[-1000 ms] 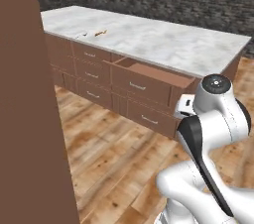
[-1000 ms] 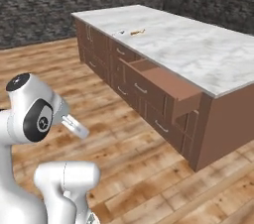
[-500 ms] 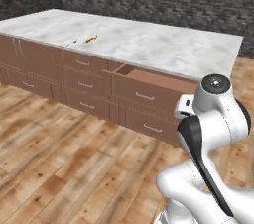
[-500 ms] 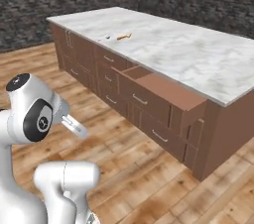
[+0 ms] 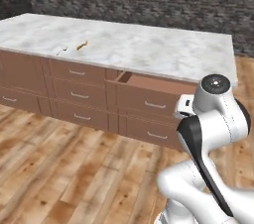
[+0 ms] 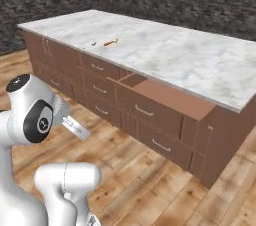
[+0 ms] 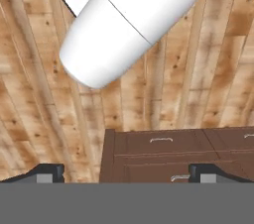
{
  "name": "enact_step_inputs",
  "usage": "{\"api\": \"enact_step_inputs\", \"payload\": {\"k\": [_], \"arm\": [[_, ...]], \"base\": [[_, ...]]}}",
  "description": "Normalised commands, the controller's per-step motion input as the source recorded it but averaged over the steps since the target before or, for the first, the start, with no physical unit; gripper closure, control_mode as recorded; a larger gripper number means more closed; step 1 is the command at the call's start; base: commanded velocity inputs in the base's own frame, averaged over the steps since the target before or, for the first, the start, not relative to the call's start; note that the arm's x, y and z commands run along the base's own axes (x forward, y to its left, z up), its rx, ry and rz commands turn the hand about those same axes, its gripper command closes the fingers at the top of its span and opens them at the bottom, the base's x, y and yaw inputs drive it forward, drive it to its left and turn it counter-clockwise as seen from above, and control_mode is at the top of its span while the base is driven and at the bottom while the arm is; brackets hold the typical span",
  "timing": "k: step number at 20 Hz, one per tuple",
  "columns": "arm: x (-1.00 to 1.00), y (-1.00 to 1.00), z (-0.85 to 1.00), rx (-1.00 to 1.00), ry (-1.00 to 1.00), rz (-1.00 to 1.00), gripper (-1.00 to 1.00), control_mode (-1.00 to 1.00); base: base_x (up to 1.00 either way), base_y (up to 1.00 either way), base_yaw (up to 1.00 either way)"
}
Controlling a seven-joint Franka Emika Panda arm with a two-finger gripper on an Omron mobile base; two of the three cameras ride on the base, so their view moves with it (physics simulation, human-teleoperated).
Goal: Organize the utensils by type. Pick up the wooden spoons from the counter and place them in the open cabinet. Then pick up the metallic utensils from the counter and place them in the open drawer.
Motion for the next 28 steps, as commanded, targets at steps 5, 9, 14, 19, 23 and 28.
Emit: {"api": "enact_step_inputs", "payload": {"k": [5,9,14,19,23,28], "arm": [[0.00,0.00,0.00,0.00,0.00,0.00,-1.00,1.00],[0.00,0.00,0.00,0.00,0.00,0.00,-1.00,1.00],[0.00,0.00,0.00,0.00,0.00,0.00,-1.00,1.00],[0.00,0.00,0.00,0.00,0.00,0.00,-1.00,1.00],[0.00,0.00,0.00,0.00,0.00,0.00,-1.00,1.00],[0.00,0.00,0.00,0.00,0.00,0.00,-1.00,1.00]], "base": [[0.47,0.68,-0.38],[0.32,0.69,-0.41],[0.18,0.70,-0.42],[0.03,0.69,-0.41],[0.00,0.69,-0.40],[0.00,0.73,-0.39]]}}
